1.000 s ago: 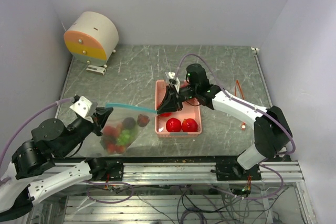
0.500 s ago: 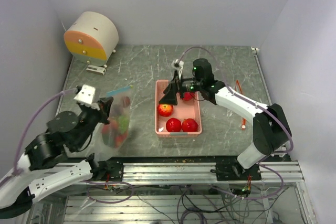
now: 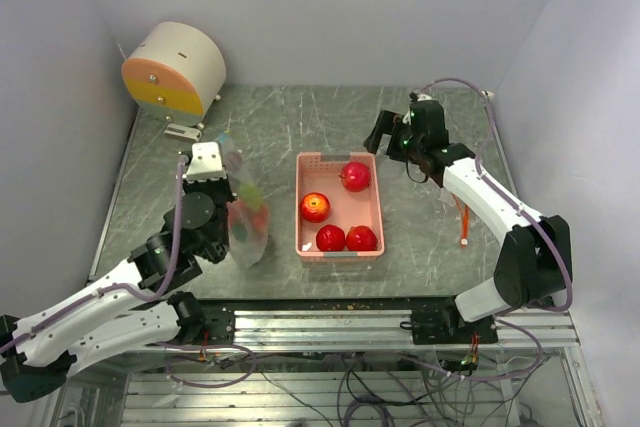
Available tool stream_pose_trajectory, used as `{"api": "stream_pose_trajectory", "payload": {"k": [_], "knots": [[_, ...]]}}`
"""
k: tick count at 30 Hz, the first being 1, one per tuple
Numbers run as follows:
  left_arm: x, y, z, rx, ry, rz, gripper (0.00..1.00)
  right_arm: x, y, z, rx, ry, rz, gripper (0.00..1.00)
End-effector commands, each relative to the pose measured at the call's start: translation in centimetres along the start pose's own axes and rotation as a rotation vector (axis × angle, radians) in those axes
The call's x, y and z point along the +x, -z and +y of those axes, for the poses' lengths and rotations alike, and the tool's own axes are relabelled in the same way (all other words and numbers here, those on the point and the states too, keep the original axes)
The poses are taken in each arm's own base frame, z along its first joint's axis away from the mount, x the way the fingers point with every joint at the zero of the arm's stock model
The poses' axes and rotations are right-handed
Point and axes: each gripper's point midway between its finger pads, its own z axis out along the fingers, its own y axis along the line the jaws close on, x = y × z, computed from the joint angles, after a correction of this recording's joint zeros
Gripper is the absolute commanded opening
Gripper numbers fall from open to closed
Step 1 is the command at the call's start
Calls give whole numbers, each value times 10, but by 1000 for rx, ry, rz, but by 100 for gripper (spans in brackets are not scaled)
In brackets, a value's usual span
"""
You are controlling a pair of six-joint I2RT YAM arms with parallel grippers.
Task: Place the food in the zip-top bag and seal the zipper
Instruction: Place the zipper food storage bag at the center of the board.
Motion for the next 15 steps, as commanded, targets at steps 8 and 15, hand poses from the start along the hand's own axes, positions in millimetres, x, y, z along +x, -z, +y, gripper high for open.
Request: {"api": "stream_pose_trajectory", "payload": {"k": [8, 15], "knots": [[36, -16, 27, -186, 54, 53, 78, 19, 27, -139, 789, -82, -31, 100], [38, -15, -3, 6, 59, 92, 100, 24, 53, -167, 884, -163, -90, 100]]}}
